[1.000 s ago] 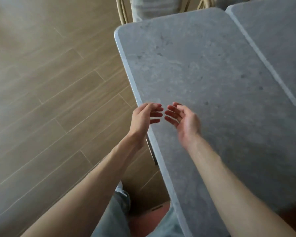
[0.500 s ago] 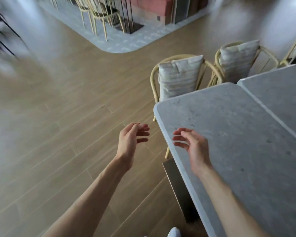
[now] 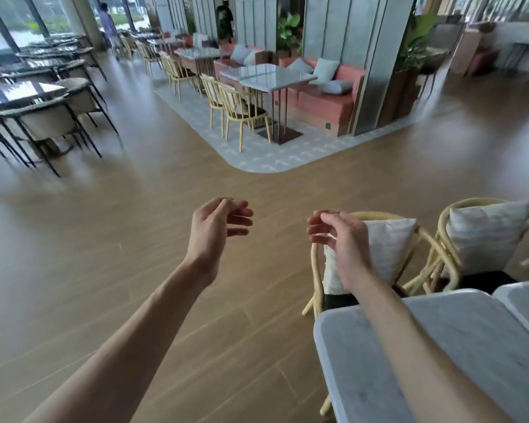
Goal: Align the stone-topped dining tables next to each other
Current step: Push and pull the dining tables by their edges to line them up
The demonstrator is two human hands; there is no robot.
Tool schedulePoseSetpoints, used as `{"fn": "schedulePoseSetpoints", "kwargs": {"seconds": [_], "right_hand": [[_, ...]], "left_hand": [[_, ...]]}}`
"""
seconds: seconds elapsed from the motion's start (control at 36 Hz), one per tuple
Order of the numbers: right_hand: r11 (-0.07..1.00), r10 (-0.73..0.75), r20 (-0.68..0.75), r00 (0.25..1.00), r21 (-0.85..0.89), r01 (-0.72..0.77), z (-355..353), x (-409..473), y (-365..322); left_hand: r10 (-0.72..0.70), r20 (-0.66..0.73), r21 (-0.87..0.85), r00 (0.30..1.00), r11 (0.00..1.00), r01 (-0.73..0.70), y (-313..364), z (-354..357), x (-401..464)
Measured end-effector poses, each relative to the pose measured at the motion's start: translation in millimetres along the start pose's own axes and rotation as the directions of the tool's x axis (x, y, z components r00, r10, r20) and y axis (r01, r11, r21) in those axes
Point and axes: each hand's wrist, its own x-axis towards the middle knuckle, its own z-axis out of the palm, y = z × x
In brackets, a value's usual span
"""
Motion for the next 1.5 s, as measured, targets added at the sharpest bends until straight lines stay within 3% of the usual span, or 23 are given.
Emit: {"fn": "schedulePoseSetpoints", "kwargs": {"seconds": [0.11, 0.31, 0.67, 0.81, 1.14, 1.5], "right_hand": [[0.998, -0.057, 0.079, 0.995, -0.032, 0.06, 59, 66, -17], [0.985, -0.166, 0.122, 0.979, -0.022, 0.17, 159, 193, -14], [0.986, -0.162, 0.04, 0.986, -0.021, 0.163, 285, 434, 3], [0.975, -0.219, -0.044, 0.975, 0.009, 0.22, 310, 540, 5], [0.977, -0.214, 0.032, 0.976, 0.015, 0.213, 365, 846, 36], [0.974, -0.222, 0.035, 0.974, -0.032, 0.223, 385, 1179, 29]], "left_hand": [[0.072, -0.092, -0.015, 0.993, 0.997, -0.074, 22, -24, 70], [0.192, -0.132, -0.041, 0.973, 0.979, -0.199, 23, -60, 223], [0.139, 0.085, -0.086, 0.987, 0.987, -0.132, 27, -71, 517], [0.139, 0.118, -0.07, 0.983, 0.989, -0.131, 14, -58, 627], [0.196, 0.052, -0.029, 0.979, 0.98, -0.195, -17, -7, 925], [0.216, 0.065, -0.074, 0.974, 0.975, -0.211, -27, 116, 1246]]}}
